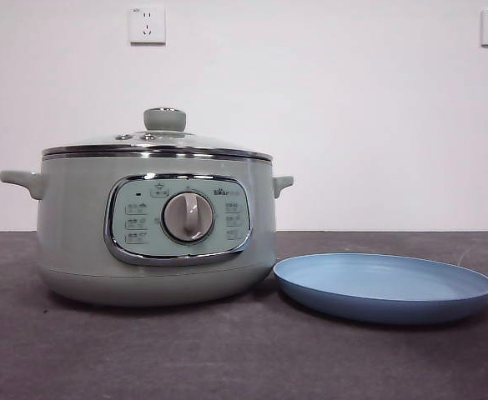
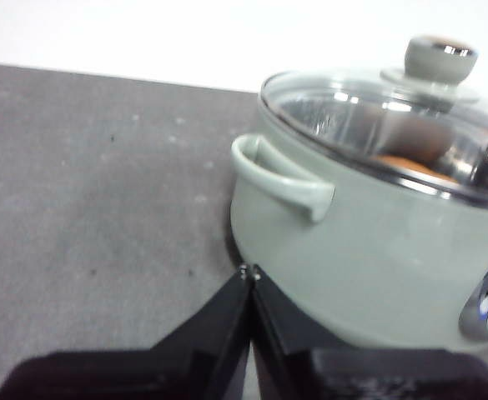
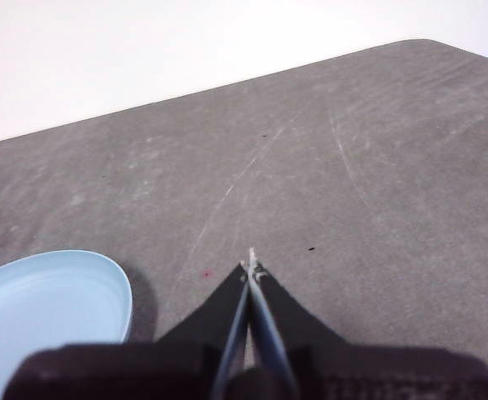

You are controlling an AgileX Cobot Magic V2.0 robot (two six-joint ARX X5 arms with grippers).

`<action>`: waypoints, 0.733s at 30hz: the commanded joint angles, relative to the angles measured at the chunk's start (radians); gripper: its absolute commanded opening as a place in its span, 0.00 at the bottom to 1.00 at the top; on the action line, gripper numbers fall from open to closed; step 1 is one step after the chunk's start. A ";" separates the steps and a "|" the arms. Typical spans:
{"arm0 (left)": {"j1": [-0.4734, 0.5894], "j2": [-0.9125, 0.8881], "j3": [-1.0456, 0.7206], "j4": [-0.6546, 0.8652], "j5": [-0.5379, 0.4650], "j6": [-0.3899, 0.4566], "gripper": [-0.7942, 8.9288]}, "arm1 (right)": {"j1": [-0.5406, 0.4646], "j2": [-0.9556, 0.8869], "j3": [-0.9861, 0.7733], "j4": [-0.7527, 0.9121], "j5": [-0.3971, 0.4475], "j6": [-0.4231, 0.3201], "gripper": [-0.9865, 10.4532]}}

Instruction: Take the potato out from the steamer,put the potato on the plate,close the lid

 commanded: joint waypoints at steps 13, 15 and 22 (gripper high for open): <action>0.003 -0.003 0.000 0.109 0.174 -0.389 0.08 | 0.002 -0.002 0.008 0.036 -0.115 0.467 0.08; 0.003 -0.003 0.019 0.106 0.212 -0.393 0.08 | 0.002 -0.002 0.026 0.036 -0.166 0.470 0.08; 0.003 0.000 0.148 0.052 0.237 -0.392 0.08 | 0.002 0.022 0.153 0.035 -0.291 0.484 0.08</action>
